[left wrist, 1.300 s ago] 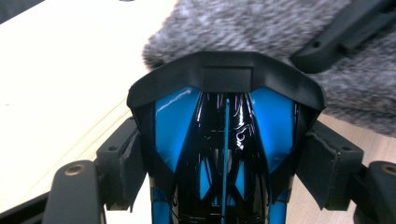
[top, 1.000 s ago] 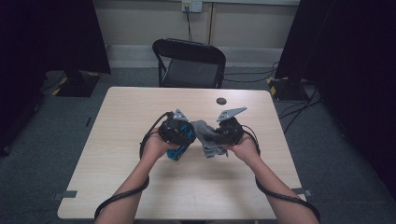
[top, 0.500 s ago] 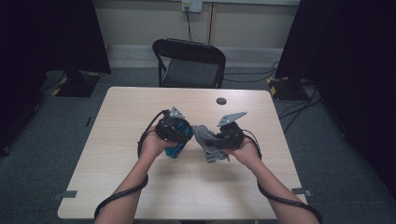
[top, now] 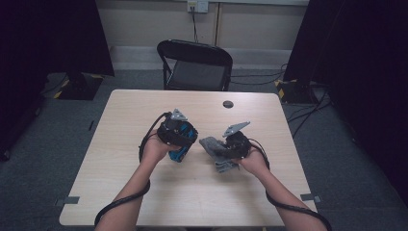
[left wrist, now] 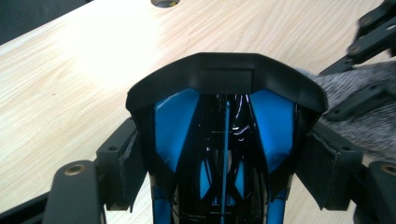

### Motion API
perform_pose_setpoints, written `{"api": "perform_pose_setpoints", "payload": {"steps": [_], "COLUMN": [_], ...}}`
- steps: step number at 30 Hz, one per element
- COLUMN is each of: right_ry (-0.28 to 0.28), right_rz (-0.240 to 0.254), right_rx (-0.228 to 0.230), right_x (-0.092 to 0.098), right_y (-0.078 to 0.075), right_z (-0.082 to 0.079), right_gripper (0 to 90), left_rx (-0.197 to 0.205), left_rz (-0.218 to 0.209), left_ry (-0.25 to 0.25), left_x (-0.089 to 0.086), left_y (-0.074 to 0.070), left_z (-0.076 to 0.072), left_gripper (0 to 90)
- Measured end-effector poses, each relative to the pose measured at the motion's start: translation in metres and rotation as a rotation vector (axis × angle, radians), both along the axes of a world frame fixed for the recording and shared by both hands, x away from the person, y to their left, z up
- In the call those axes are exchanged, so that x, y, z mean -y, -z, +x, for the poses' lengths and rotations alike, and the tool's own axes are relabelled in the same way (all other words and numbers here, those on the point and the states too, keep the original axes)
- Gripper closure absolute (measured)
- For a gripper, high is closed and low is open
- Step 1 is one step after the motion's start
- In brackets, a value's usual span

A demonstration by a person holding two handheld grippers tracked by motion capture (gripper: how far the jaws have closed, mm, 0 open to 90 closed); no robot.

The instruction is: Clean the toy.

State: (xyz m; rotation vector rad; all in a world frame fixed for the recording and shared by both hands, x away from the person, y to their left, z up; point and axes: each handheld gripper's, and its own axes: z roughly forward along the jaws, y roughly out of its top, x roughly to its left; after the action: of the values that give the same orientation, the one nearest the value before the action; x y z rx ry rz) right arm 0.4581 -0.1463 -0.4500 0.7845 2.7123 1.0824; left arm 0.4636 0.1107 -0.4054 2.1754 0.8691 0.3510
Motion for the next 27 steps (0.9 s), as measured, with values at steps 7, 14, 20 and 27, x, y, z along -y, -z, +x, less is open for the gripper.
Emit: {"api": "perform_pose_setpoints", "payload": {"steps": [7, 14, 20, 27], "right_ry": [0.041, 0.091, 0.114, 0.144], "right_rz": [-0.034, 0.013, -0.033, -0.038], "right_rx": [0.011, 0.024, 0.041, 0.037], "right_x": [0.004, 0.011, 0.017, 0.021], "right_y": [0.014, 0.011, 0.018, 0.028], "right_z": [0.000, -0.008, -0.025, -0.029], "right_gripper": [50.6, 38.8, 30.2, 27.8], "left_rx": [-0.003, -0.005, 0.006, 0.004], "left_rz": [0.000, 0.001, 0.001, 0.004], "left_ry": [0.000, 0.001, 0.003, 0.011], "left_x": [-0.001, 0.000, 0.002, 0.005], "left_y": [0.003, 0.003, -0.001, 0.000], "left_z": [-0.002, -0.004, -0.005, -0.006], "left_gripper": [25.4, 25.4, 25.4, 25.4]}}
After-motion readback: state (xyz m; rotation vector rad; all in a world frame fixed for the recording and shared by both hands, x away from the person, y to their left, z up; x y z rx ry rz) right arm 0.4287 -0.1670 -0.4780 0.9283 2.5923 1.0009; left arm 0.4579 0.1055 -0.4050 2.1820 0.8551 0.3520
